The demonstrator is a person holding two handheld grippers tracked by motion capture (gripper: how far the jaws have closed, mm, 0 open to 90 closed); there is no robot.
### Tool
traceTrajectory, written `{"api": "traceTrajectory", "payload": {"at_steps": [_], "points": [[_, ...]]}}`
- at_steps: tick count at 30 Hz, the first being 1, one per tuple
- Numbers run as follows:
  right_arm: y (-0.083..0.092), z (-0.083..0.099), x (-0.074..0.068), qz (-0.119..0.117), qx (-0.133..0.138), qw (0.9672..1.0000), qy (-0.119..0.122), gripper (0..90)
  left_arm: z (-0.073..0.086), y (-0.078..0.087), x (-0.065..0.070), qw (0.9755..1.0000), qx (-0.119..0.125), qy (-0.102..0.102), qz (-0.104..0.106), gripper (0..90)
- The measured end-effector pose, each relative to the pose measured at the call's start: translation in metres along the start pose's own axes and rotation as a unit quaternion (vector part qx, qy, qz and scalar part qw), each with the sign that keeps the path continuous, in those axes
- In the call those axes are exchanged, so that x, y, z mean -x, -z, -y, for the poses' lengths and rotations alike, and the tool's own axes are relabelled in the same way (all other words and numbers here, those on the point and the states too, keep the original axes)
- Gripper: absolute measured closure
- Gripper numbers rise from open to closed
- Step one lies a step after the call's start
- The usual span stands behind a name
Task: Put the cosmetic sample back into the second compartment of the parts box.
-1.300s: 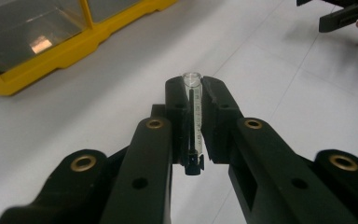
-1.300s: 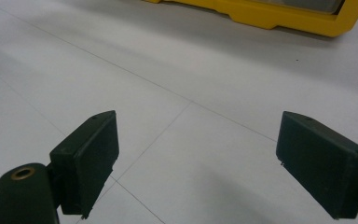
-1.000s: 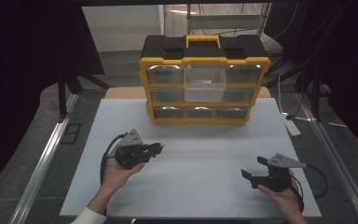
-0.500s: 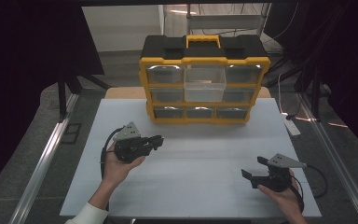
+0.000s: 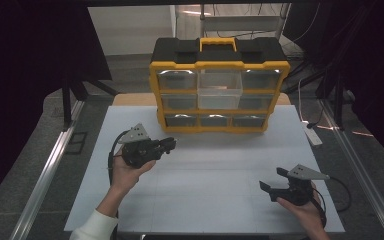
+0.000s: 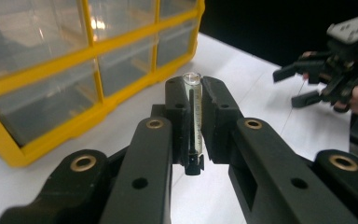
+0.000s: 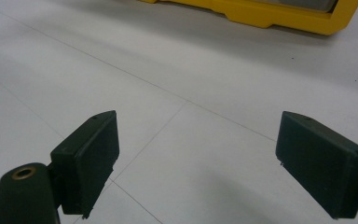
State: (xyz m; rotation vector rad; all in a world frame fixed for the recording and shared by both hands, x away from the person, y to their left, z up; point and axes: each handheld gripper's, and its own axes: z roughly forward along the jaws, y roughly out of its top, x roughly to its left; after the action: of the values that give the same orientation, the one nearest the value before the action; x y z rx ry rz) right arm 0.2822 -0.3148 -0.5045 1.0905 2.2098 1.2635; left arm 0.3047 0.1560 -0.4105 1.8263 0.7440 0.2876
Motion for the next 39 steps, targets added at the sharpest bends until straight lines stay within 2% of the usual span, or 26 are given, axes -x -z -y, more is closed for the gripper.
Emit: {"api": "traceTrajectory", "payload": {"at_steps": [6,22,39], "points": [[0.0,0.0,0.0,0.0,-0.001,1.0,-0.001,13.7,-0.02,0.002,-0.001,0.9998,0.016,-0.009,-0.001,80.8],[0.001,0.0,0.0,-0.002,0.0,1.0,-0.001,13.7,-0.059,0.002,-0.002,0.9987,0.047,-0.019,-0.004,80.8],[0.0,0.0,0.001,0.0,0.0,1.0,-0.001,13.7,-0.085,-0.003,-0.008,0.9976,0.065,-0.02,-0.007,80.8]]}}
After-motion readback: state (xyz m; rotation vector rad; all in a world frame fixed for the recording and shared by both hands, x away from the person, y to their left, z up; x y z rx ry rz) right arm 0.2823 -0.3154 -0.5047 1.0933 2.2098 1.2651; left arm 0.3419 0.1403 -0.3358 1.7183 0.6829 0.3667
